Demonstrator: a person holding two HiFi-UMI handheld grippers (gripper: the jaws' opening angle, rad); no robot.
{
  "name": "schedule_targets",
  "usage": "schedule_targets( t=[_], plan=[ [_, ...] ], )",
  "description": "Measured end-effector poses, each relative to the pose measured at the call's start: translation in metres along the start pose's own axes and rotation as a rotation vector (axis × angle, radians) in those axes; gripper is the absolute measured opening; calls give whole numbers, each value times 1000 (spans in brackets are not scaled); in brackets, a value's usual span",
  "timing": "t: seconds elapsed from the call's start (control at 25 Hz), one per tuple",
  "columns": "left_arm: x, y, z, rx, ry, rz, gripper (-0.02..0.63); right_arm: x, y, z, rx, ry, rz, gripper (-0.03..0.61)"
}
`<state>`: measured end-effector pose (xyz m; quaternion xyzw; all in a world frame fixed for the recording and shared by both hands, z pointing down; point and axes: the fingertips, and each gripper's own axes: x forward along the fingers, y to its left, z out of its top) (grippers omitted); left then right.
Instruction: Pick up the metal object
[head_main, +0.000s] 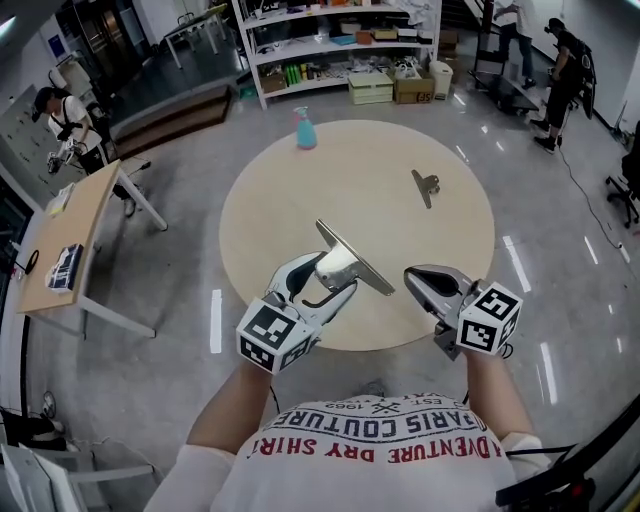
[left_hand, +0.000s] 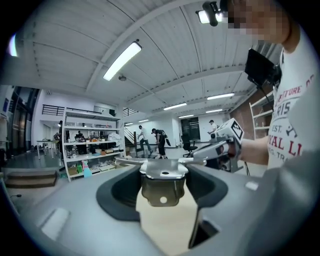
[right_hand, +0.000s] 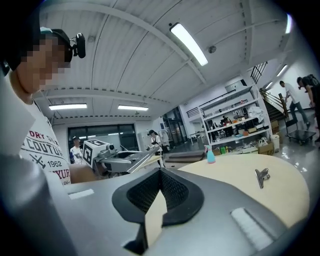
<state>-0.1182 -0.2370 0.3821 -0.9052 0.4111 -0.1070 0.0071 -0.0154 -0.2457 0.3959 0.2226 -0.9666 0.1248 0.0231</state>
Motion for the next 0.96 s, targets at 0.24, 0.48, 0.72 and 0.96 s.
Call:
schedule_targets(
  t=[0.24,0.48,0.72,0.96],
  plan=[
    [-13,-1,2,21,-1,10,276,3,15,2,-21,-9,3,0],
    [-27,1,5,26,-6,17,276,6,28,2,-31,-20,-1,0],
    [-34,3,2,14,-7,22,276,8,34,0,-36,-26,-12,0],
    [-57,2,-11,5,-7,16,276,17,59,-9,-28,-40,-3,0]
  ],
)
